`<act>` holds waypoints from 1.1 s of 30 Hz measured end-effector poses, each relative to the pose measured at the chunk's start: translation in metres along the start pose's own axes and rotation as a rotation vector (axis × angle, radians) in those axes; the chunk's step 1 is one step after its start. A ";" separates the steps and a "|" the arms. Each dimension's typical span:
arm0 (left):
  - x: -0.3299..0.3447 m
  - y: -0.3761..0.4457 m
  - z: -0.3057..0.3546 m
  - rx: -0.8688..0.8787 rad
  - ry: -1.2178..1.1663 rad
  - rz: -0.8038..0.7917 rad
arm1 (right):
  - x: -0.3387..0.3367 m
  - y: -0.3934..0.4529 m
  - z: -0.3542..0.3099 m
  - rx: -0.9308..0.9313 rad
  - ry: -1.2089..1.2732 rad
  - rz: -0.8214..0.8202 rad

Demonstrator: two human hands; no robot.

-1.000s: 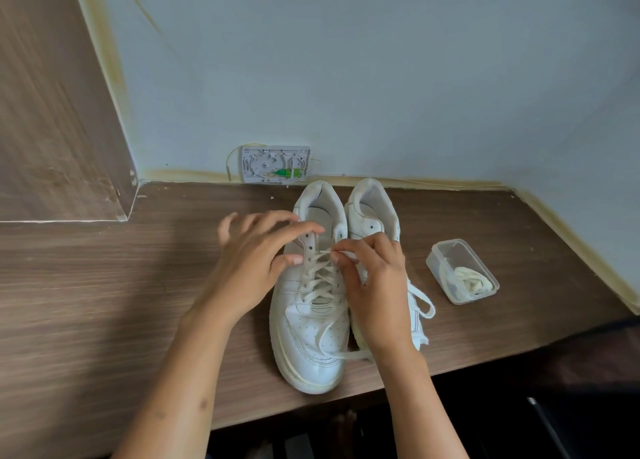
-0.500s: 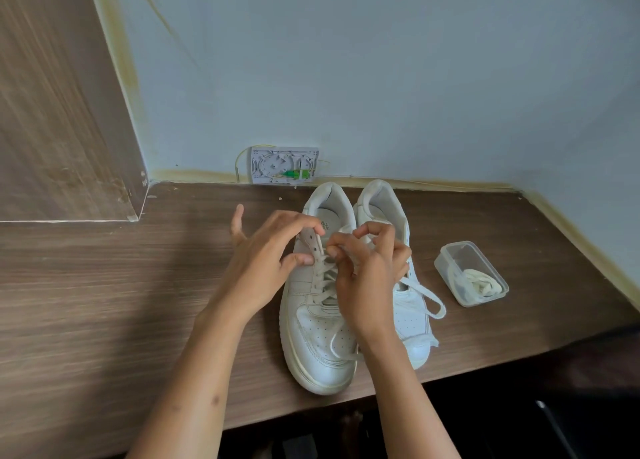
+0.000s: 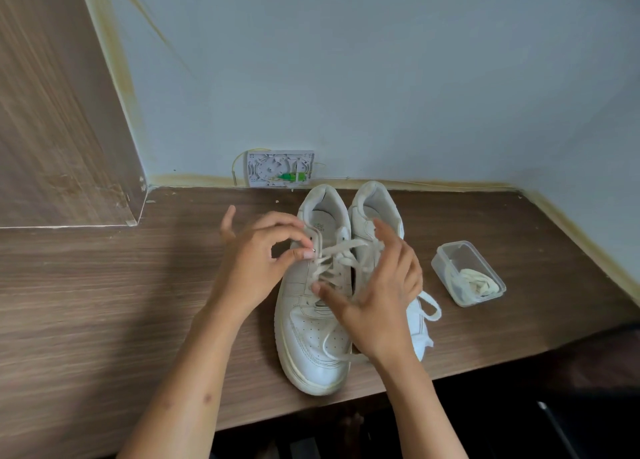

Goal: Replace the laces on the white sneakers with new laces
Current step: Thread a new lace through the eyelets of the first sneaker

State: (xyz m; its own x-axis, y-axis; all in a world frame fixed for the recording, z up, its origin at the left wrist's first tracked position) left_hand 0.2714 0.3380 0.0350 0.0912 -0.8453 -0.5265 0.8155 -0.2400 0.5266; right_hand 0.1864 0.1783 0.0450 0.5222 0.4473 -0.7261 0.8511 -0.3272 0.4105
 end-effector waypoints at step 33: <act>-0.044 -0.011 -0.039 -0.502 0.338 0.304 | -0.012 -0.010 0.014 0.230 -0.180 -0.138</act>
State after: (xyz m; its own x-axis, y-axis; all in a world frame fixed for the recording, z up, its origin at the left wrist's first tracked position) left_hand 0.2808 0.3966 0.0265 0.4653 -0.6248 -0.6270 0.8846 0.3042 0.3534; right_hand 0.1709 0.1647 0.0420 0.3674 0.3524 -0.8607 0.8678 -0.4627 0.1810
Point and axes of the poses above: each hand's wrist, its own y-axis towards the middle knuckle, its own x-axis out of the palm, z = x × y, the point moved 4 cm from there along y, towards the middle knuckle, and after that the axes turned 4 degrees about -y, right-handed, at the moved point
